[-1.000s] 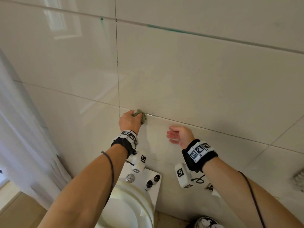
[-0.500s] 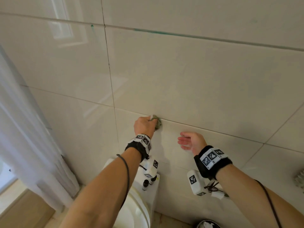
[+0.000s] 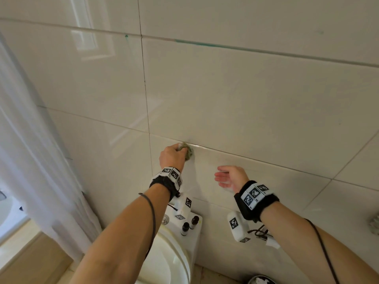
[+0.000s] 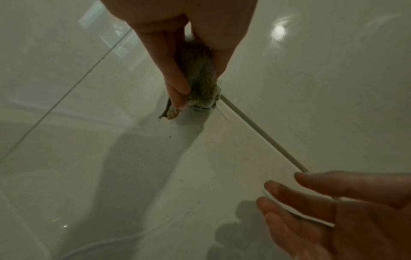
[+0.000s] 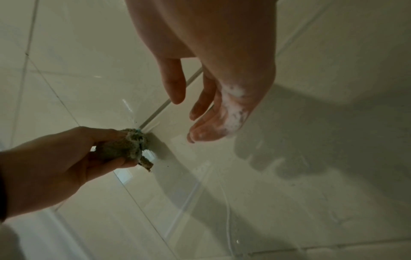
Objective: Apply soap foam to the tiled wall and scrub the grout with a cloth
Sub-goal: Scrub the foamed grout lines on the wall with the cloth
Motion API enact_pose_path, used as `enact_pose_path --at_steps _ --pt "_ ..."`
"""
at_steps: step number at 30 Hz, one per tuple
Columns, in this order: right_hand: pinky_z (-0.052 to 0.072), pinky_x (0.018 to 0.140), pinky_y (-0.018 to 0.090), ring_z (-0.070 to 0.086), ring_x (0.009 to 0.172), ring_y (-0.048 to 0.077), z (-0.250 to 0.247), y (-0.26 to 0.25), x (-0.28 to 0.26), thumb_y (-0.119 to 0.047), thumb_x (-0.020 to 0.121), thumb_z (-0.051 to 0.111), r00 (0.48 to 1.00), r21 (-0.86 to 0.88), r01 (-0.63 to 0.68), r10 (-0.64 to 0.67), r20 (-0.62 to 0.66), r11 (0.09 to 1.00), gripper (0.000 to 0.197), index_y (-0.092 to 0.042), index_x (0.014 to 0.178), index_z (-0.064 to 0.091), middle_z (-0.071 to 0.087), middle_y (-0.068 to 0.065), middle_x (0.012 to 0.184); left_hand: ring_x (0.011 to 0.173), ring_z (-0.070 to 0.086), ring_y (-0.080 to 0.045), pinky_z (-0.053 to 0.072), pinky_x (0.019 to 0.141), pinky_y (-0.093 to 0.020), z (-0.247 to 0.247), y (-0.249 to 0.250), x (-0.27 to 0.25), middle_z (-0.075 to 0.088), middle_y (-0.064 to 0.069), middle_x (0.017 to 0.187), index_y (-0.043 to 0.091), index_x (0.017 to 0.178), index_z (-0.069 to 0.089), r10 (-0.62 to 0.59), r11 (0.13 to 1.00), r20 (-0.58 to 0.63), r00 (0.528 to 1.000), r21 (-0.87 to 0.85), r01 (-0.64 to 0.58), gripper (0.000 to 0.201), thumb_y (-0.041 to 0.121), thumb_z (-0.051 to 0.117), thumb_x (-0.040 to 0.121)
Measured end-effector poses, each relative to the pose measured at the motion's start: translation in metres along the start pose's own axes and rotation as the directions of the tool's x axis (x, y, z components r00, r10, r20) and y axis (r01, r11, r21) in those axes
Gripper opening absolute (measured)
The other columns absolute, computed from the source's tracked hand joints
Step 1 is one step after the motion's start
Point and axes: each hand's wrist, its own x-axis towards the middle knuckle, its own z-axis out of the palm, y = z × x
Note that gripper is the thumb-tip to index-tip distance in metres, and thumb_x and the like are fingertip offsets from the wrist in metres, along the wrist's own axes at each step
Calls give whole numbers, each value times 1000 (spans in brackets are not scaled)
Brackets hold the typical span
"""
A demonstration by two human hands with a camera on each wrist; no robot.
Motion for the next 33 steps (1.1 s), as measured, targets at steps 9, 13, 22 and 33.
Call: enact_pose_path --at_steps 9,13,22,33 --pt "52 64 30 66 66 21 -29 -8 5 -12 88 61 996 -17 28 -29 -82 999 10 -5 94 65 68 8 75 78 73 -24 60 79 -36 30 5 1 77 0 83 25 96 80 -54 996 0 999 -73 54 29 42 67 77" --pt "51 62 30 66 68 22 -51 -7 6 -12 89 60 992 27 8 -5 -125 1000 10 -5 95 64 68 10 78 79 73 -27 60 80 -37 38 9 -2 77 -4 85 22 100 79 -58 996 -20 998 -68 57 30 40 69 78" --pt "52 65 30 67 71 23 -92 -3 0 -14 88 61 989 37 11 -5 -147 999 13 -6 98 66 69 10 80 78 73 -27 60 80 -37 71 20 -26 77 -6 81 21 98 80 -52 998 -11 999 -39 52 29 40 68 79" --pt "50 67 30 67 76 23 -164 -45 -36 -22 78 66 910 -319 289 -362 -201 903 4 -21 82 67 68 1 77 80 71 -32 60 79 -38 126 53 -84 75 -11 81 15 89 79 -46 999 37 998 -1 46 24 35 68 80"
